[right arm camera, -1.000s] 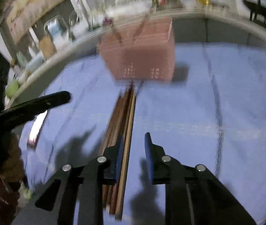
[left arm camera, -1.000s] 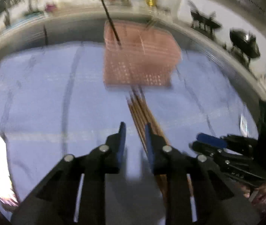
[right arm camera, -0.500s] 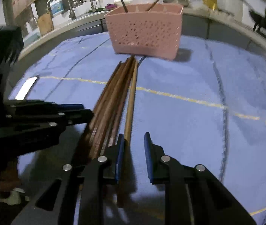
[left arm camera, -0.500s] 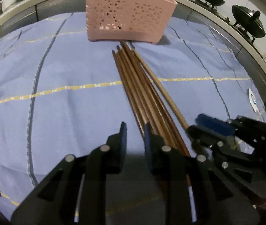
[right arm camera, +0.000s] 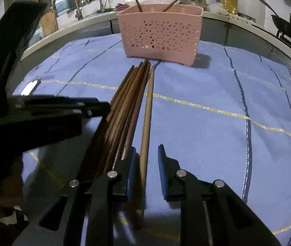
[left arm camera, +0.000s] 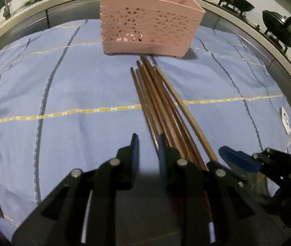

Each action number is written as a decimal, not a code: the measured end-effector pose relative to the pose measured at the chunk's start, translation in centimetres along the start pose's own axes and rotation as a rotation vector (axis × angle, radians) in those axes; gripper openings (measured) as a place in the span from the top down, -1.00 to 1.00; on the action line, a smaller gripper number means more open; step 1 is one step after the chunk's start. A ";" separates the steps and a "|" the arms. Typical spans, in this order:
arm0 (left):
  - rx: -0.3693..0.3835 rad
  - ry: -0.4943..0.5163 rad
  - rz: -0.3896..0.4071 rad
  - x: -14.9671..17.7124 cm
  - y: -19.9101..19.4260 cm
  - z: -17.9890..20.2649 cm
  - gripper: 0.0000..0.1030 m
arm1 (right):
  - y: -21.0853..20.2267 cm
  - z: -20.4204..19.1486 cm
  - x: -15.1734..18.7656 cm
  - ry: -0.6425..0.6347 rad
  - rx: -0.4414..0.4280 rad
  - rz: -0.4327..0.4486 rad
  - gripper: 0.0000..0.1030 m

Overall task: Organize utensils
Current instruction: 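Bring both open grippers back to the chopstick bundle, then grasp one chopstick with the right gripper while the left gripper grasps another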

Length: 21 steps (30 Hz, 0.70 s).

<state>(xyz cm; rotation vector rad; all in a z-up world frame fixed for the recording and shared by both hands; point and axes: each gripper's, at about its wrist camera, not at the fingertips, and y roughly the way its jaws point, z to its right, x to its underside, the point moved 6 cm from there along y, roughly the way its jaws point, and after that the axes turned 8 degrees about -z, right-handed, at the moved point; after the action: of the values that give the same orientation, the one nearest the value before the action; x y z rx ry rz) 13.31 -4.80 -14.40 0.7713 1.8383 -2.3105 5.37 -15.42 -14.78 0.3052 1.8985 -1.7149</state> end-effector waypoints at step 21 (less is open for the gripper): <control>-0.005 -0.012 -0.053 0.3 0.1 0.9 0.63 | -0.1 0.7 0.1 0.037 -0.014 0.016 0.57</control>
<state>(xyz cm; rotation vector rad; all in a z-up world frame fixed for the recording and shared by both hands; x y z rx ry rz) 12.79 -5.59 -14.45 0.7151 1.8822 -2.3357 5.40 -16.12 -14.80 0.3478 1.9285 -1.6960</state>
